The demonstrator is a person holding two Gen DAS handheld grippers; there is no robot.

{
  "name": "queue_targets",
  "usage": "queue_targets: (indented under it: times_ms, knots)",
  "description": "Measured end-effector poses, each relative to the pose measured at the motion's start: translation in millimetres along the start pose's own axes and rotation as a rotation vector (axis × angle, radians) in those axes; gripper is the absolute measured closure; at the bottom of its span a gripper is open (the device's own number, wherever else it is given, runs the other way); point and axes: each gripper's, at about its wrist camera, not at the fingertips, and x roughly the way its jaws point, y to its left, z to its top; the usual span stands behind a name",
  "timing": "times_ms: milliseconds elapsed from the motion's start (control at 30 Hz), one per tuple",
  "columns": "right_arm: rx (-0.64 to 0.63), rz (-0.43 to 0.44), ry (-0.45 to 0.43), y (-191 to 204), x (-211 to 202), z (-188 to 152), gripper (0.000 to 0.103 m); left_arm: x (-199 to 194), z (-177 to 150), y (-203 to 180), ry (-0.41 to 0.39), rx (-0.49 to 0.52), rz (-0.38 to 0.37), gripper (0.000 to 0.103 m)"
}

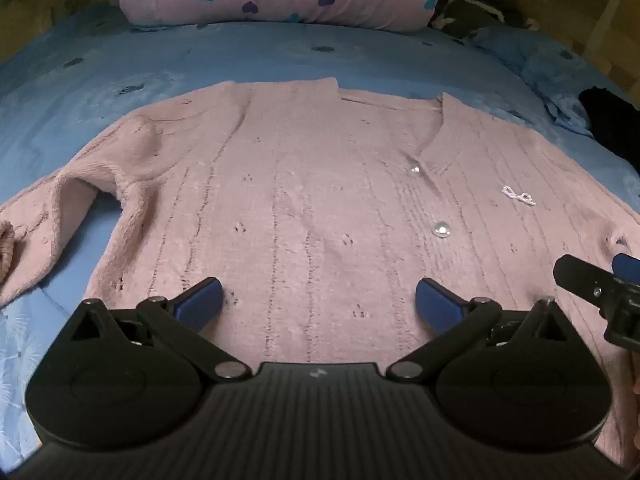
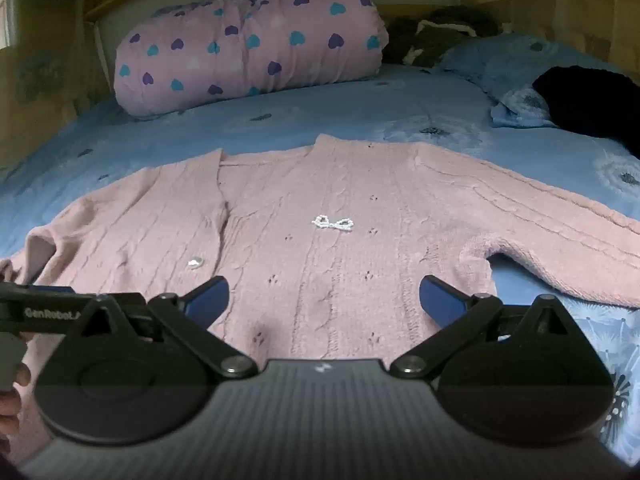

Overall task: Fold small clothes
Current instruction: 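Move the right tool over the pink cardigan's sleeve and lower toward it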

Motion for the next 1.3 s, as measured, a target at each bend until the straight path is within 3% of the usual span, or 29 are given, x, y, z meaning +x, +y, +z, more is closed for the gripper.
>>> queue_targets:
  times_ms: [600,967,1300]
  knots:
    - [0.033,-0.019,-0.022,-9.5,-3.0,3.5,0.000,-18.9,5.2,-5.3,0.025,-0.029,0.028,0.000]
    - [0.088,-0.027,-0.029,-25.1,-11.4,7.9,0.000,-37.7,5.0,-29.2,0.033,-0.028,-0.002,0.000]
    - [0.270,-0.090,-0.014,-71.1,-24.9,7.9,0.000,-43.1,14.1,-60.3,0.045,0.019,-0.014,0.000]
